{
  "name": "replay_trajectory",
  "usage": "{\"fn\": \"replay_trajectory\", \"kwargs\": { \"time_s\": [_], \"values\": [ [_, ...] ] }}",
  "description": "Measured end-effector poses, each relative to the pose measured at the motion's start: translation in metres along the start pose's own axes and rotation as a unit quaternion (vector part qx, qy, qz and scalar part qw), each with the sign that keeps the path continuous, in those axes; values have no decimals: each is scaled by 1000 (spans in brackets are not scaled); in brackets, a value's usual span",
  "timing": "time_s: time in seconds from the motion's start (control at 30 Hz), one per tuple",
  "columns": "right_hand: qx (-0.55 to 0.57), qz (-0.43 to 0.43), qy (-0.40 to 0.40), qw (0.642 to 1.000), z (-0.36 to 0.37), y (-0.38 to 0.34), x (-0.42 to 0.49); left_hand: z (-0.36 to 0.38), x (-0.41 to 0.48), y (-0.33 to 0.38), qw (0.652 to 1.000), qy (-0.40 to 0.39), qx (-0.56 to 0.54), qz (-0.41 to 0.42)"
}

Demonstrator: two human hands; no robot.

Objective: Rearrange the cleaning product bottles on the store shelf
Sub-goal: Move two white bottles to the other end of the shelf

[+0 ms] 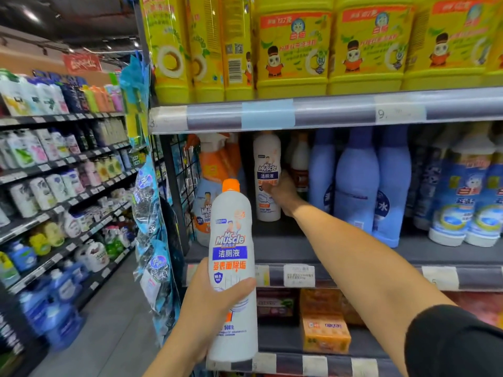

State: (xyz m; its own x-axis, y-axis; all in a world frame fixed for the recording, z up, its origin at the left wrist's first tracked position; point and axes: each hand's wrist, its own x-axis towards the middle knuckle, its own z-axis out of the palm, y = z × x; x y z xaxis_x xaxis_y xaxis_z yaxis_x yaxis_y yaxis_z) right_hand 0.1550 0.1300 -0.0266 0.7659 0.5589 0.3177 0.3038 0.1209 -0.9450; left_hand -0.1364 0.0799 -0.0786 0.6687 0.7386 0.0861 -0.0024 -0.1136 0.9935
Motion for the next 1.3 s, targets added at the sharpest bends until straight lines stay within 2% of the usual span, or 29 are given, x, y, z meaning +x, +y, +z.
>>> {"fn": "replay_trajectory", "kwargs": {
  "time_s": [0.27,0.4,0.5,0.6,0.7,0.83,1.0,1.17,1.3],
  "values": [
    [-55,-2,13,998,1,2,8,6,4,8,1000,-6,-5,8],
    [-177,25,-41,983,-4,-2,5,16,7,17,999,-14,-26,13],
    [-326,55,-96,939,-17,-11,-13,22,14,28,999,-23,-44,12],
    [-429,-21,-141,892,-48,-18,-57,27,28,39,998,-37,-53,8],
    [-488,-104,-160,852,-87,-14,-115,33,48,50,995,-57,-84,-15],
    [-548,-130,-163,810,-114,1,-163,46,80,54,992,-56,-106,-43],
    [-602,-166,-147,767,-119,31,-178,62,121,52,992,-27,-111,-55],
    [-577,-192,-107,787,-117,40,-178,73,153,41,992,-7,-119,-30],
    [-578,-180,-111,788,-118,44,-177,80,163,38,995,-5,-93,20]
  ]
}}
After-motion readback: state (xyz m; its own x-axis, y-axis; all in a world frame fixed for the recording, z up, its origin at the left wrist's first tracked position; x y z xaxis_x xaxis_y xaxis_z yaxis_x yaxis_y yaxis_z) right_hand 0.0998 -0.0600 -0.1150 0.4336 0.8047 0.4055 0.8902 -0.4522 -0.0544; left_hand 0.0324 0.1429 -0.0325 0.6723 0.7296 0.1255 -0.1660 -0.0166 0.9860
